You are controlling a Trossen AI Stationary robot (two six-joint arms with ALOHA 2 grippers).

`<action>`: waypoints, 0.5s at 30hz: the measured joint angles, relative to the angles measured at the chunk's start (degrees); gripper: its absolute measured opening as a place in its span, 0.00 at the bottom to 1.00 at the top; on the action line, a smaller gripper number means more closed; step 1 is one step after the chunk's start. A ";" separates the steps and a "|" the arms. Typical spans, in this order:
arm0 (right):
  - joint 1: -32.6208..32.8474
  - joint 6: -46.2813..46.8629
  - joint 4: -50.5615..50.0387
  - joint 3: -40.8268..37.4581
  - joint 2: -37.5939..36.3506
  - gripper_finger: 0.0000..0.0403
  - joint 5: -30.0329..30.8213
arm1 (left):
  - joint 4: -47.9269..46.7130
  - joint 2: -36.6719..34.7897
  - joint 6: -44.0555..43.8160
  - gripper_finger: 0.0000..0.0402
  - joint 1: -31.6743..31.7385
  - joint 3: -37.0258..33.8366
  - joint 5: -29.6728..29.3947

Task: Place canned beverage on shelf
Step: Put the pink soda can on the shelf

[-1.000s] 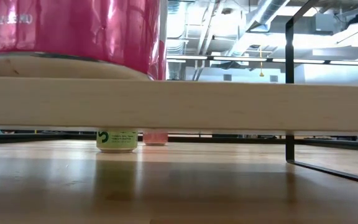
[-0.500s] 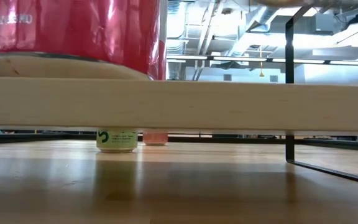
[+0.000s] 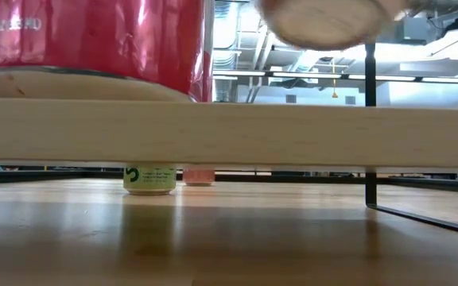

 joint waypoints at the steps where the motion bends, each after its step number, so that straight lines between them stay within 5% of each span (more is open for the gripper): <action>1: -0.07 0.48 -0.63 0.00 0.00 0.58 -0.14 | -0.01 0.00 0.00 0.70 0.00 0.00 0.01; 15: -1.20 0.55 2.86 -0.02 3.76 0.58 -4.71 | -0.14 0.02 0.00 0.70 0.00 0.00 -0.01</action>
